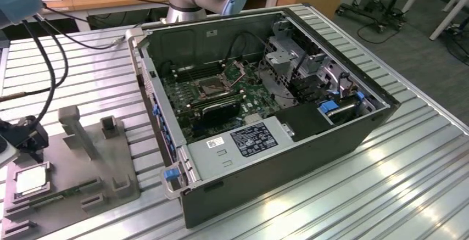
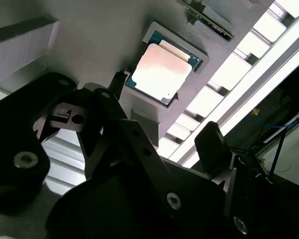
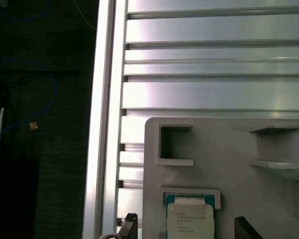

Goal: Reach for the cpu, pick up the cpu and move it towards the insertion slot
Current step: 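Pick up the cpu and move it towards the insertion slot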

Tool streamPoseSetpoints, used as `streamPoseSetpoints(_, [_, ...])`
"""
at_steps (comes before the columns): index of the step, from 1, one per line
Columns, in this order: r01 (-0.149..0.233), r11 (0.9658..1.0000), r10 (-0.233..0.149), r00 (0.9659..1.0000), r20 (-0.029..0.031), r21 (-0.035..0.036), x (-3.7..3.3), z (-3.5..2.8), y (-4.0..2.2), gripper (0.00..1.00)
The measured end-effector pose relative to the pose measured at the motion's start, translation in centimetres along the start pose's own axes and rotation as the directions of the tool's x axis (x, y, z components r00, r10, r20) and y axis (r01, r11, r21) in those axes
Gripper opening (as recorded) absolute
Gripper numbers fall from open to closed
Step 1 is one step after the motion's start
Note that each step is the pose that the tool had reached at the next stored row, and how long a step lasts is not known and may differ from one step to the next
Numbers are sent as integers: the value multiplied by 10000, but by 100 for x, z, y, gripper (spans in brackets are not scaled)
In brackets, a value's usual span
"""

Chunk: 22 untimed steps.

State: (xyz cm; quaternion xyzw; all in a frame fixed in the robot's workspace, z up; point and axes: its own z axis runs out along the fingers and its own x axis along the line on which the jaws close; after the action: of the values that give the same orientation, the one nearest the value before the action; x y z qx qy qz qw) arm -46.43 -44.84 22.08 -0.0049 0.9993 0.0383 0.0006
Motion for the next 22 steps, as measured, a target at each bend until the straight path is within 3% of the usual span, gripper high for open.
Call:
streamPoseSetpoints(16, [-105,9999,105,9999,7,4,-34,194,-60,83])
streamPoseSetpoints(22, [-106,9999,106,9999,6,5,-34,203,-63,83])
